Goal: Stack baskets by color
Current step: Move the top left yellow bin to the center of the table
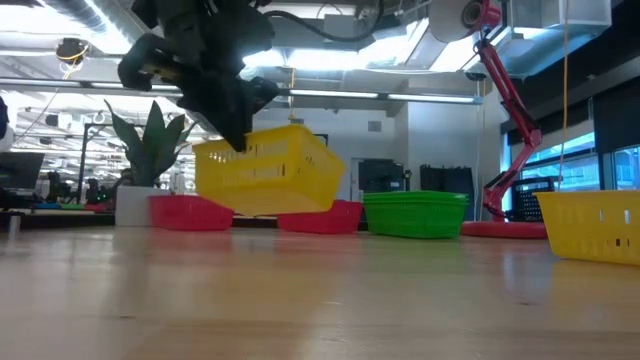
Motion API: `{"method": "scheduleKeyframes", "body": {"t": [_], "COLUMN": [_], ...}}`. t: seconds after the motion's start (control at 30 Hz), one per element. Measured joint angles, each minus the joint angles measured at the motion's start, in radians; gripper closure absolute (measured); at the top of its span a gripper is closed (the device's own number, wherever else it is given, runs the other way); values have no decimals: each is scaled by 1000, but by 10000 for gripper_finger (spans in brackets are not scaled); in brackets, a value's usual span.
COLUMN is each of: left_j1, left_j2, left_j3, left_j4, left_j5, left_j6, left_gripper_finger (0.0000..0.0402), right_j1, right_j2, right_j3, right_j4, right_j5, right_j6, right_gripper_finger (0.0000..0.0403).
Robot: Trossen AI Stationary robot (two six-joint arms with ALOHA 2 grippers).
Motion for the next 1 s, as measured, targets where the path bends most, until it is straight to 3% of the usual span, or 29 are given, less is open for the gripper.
{"method": "scheduleKeyframes", "body": {"t": [0.43,0.83,1.0], "left_j1": [8,30,29], "left_j2": [112,165,163], "left_j3": [1,6,77], "left_j4": [45,65,36], "left_j5": [-2,-9,-30], "left_j6": [82,0,-112], "left_gripper_finger": [379,379,379], "right_j1": [0,0,0], "right_j2": [0,0,0], "right_j3": [0,0,0], "right_j4": [2,16,17], "right_j5": [0,0,0], "right_j6": [23,49,50], "right_gripper_finger": [311,311,311]}}
